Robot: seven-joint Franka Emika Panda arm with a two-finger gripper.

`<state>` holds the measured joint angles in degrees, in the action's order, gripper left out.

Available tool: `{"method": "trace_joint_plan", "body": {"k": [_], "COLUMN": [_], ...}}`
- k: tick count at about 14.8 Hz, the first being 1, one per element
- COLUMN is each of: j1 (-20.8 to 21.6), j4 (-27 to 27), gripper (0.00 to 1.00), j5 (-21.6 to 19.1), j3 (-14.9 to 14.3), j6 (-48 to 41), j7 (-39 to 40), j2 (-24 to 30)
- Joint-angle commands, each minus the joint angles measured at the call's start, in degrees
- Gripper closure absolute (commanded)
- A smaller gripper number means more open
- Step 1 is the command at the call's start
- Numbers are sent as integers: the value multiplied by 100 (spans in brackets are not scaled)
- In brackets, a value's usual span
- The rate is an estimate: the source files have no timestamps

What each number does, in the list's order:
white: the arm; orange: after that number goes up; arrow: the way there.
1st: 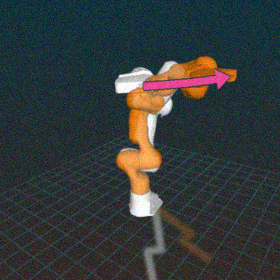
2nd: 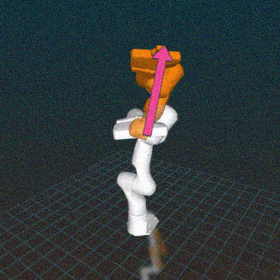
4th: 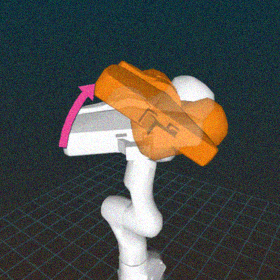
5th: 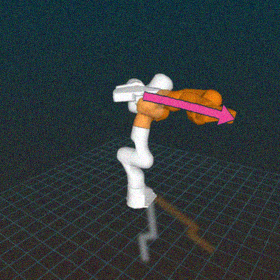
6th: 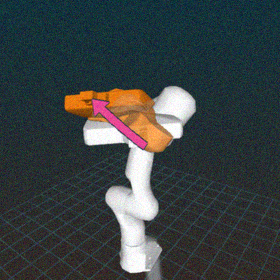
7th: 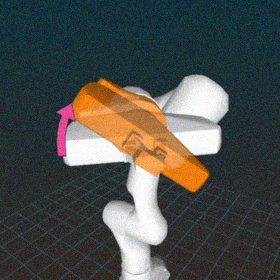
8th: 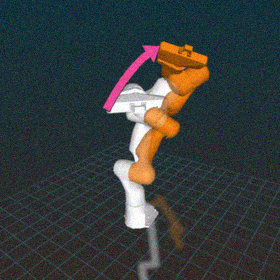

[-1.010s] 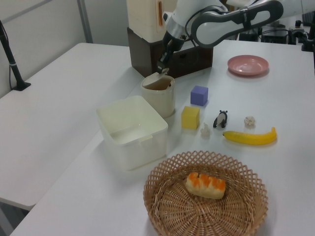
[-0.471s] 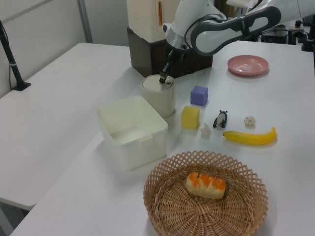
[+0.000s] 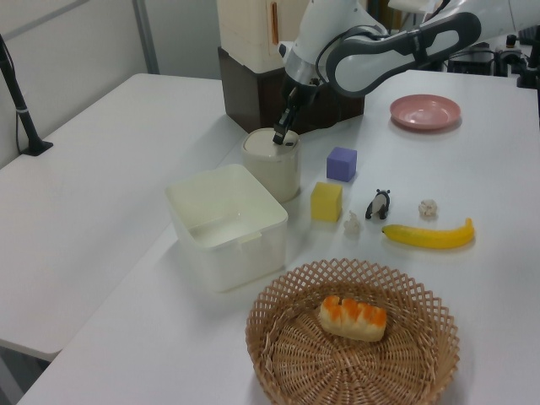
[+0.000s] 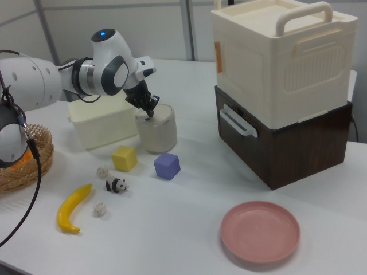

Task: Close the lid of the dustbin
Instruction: 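Push the raised lid down onto the dustbin with the closed gripper, then lift the gripper up and away from the closed dustbin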

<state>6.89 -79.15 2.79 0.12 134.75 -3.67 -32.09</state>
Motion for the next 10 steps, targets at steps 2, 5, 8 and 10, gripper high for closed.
{"method": "trace_joint_plan", "body": {"k": [2,5,8,10], "j1": [5,5,5,-13], "j4": [-154,-145,-136,-145], "gripper": [100,100,100,100], "j5": [-68,-86,-59,-50], "j3": [-30,-30,-56,-74], "j6": [-116,-440,-905,-1318], "j7": [94,103,103,112], "j2": [53,387,765,1037]}}
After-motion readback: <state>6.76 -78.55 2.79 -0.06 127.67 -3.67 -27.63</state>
